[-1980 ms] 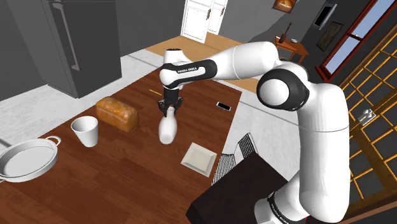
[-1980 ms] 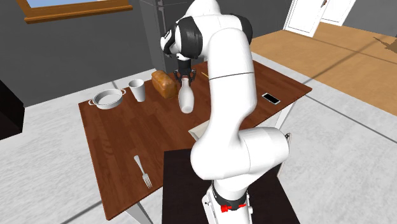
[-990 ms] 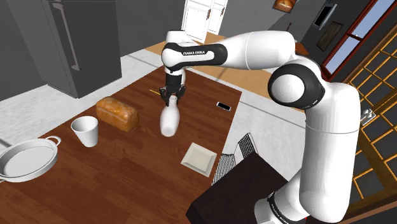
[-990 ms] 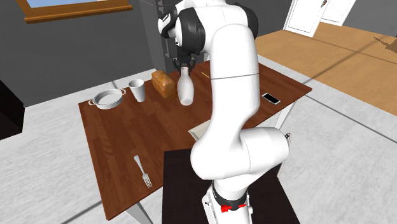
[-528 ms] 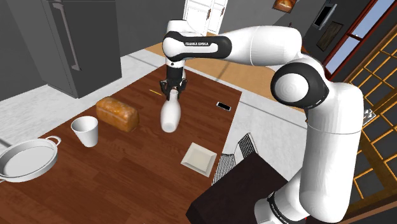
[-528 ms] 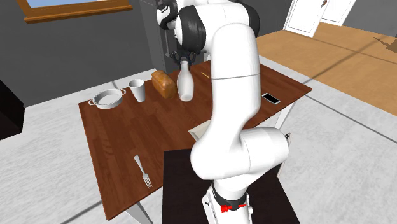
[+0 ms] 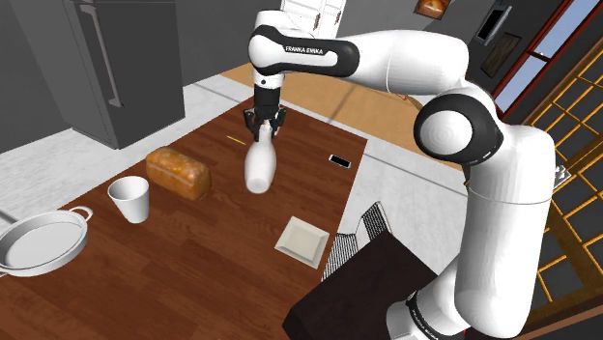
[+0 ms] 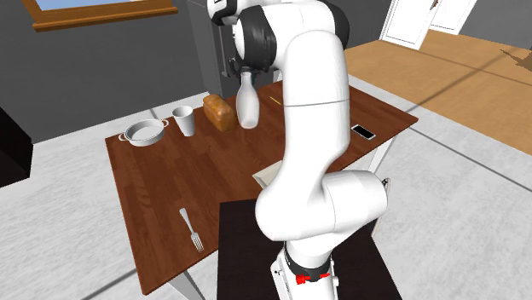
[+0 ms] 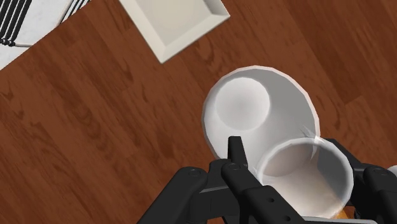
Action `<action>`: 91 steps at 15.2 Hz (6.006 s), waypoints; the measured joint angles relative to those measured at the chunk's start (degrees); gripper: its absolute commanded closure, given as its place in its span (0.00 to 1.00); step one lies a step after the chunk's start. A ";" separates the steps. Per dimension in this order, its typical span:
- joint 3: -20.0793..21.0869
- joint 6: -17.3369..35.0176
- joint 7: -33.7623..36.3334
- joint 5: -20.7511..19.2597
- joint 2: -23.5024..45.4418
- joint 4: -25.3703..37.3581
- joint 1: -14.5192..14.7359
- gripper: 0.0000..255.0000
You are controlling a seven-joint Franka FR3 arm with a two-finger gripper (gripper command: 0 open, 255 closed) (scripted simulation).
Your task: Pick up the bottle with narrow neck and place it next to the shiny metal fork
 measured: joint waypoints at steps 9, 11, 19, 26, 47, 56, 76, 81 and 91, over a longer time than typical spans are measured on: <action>0.05 -6.95 0.29 -0.02 0.26 7.22 0.12 1.00; 0.05 -8.70 0.33 -0.03 0.54 9.25 0.12 1.00; 0.07 -16.12 0.58 -0.11 2.52 18.66 0.26 1.00; 0.90 -15.64 3.53 0.22 -2.55 13.22 2.34 1.00; 10.09 -4.47 26.22 3.55 -22.88 -16.48 16.07 1.00; 15.38 -2.78 37.91 4.16 -23.03 -17.03 22.68 1.00; 21.45 4.44 53.40 1.69 -15.91 -15.84 32.52 1.00; 21.34 8.15 53.01 1.63 -15.66 -19.35 32.42 1.00; 21.12 15.32 52.69 1.08 -14.01 -25.02 32.58 1.00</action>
